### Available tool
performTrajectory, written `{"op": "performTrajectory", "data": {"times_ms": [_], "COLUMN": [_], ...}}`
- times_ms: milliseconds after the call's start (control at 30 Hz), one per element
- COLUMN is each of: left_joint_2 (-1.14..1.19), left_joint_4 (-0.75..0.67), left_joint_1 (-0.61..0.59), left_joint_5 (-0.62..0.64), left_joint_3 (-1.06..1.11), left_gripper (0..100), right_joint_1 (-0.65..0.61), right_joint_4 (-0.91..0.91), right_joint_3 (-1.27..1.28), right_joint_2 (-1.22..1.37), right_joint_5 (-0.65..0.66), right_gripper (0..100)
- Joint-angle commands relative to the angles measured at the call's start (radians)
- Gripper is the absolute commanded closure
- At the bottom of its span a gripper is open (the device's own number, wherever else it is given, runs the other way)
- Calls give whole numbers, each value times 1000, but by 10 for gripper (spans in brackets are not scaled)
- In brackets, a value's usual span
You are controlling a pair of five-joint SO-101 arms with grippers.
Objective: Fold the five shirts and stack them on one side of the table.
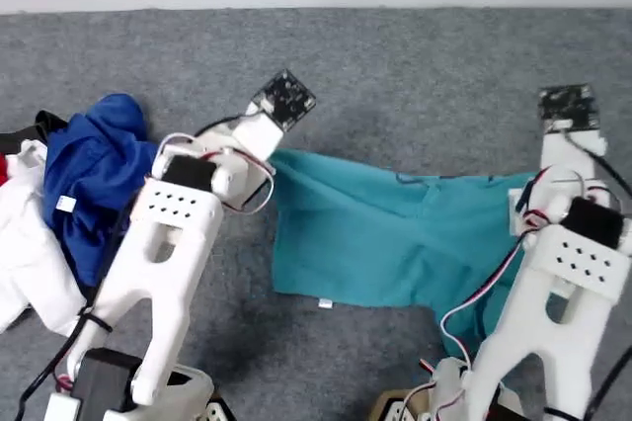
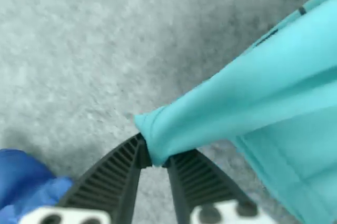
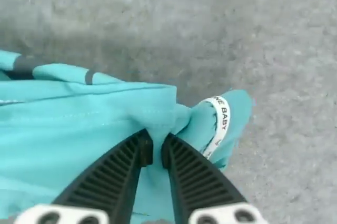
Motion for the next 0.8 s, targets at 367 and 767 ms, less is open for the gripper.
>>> {"op": "performTrajectory", "data": {"times_ms": [367,767], "left_joint_2": [-12,-3], "left_joint_4": [404,318], "left_joint_1": [-11,-2], "left_joint_5": [8,5], "left_joint_3": [-501,-272], "left_gripper": [986,985], "right_joint_1": [-174,-180], "right_joint_4": [371,225], "right_joint_3": [-58,209], "right_joint_2": [-2,-2], "right_joint_5": [12,23], "right_gripper": [990,816]}}
